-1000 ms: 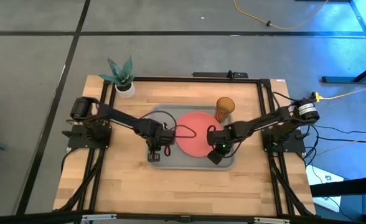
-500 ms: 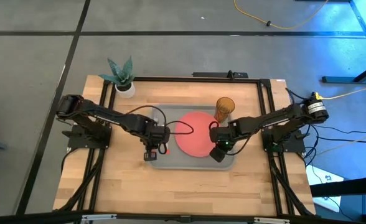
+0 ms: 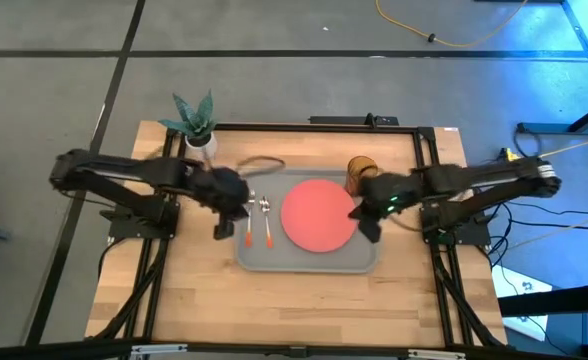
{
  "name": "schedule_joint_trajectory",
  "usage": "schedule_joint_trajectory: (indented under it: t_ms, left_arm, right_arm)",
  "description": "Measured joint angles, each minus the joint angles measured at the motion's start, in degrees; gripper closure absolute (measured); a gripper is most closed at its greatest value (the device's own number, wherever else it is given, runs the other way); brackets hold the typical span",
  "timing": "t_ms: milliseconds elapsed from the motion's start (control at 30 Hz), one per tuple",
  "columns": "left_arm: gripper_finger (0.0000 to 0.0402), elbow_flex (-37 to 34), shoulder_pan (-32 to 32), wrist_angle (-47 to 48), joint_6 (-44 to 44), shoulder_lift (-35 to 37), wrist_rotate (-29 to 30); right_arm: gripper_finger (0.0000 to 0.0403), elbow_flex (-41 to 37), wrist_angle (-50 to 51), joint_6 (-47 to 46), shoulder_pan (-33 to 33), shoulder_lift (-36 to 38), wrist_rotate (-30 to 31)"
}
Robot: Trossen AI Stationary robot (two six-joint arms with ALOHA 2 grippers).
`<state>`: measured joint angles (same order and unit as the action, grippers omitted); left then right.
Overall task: Pick and place plate/cup/fork/spoon on tray
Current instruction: Return to Home Position
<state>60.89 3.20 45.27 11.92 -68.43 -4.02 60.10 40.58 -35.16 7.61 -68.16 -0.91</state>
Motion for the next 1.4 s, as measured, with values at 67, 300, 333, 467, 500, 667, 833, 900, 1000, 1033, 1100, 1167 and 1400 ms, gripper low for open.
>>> schedule_joint_trajectory:
  t_ms: [67,300,333,467,500,667,833,900,1000,1033,1100,1167,1400]
  left_arm:
    - [0.0401,0.01,-0.67,0.02,0.00,4.38,0.59]
    - [0.0401,0.08,-1.97,-0.37,-0.34,18.40,7.10]
    - [0.0401,0.04,-2.04,0.08,-0.38,20.23,7.92]
    - [0.0401,0.04,-2.07,2.01,-0.94,28.10,10.76]
    - [0.0401,-0.08,-2.07,2.76,-0.96,29.88,11.70]
    - [0.0401,-3.59,-2.07,1.83,-1.36,39.72,14.93]
    - [0.0401,-9.97,-2.07,1.25,1.50,50.21,17.18]
    - [0.0401,-12.58,-2.07,1.20,2.26,54.47,18.05]
    - [0.0401,-16.06,-2.07,0.76,3.02,60.86,19.97]
    - [0.0401,-17.14,-2.07,0.39,3.02,62.90,20.20]
    - [0.0401,-18.76,-2.07,0.01,3.04,67.06,20.61]
    - [0.0401,-19.68,-2.07,-0.26,3.10,68.24,22.14]
    - [0.0401,-20.12,-2.02,1.77,1.49,68.18,22.53]
  right_arm:
    - [0.0402,1.16,1.21,3.20,-0.25,3.67,2.70]
    - [0.0402,1.46,6.14,11.70,-2.24,17.72,9.84]
    - [0.0402,1.46,7.19,12.54,-2.69,19.61,10.67]
    - [0.0402,1.46,9.83,14.60,-4.10,27.20,11.82]
    - [0.0402,1.46,9.91,15.33,-4.16,29.06,11.84]
    - [0.0402,1.43,10.68,17.41,-4.13,37.99,12.30]
    - [0.0402,0.83,12.81,16.51,-4.13,45.00,12.97]
    - [0.0402,-0.48,13.29,17.43,-4.13,48.14,13.32]
    - [0.0402,-3.52,12.94,16.16,-4.13,53.56,14.44]
    - [0.0402,-4.58,12.75,15.67,-4.13,55.49,14.80]
    - [0.0402,-6.76,12.71,14.28,-4.13,59.24,14.93]
    - [0.0402,-8.92,12.63,12.92,-4.13,63.04,15.03]
    - [0.0402,-12.94,13.89,11.52,-4.13,67.23,17.24]
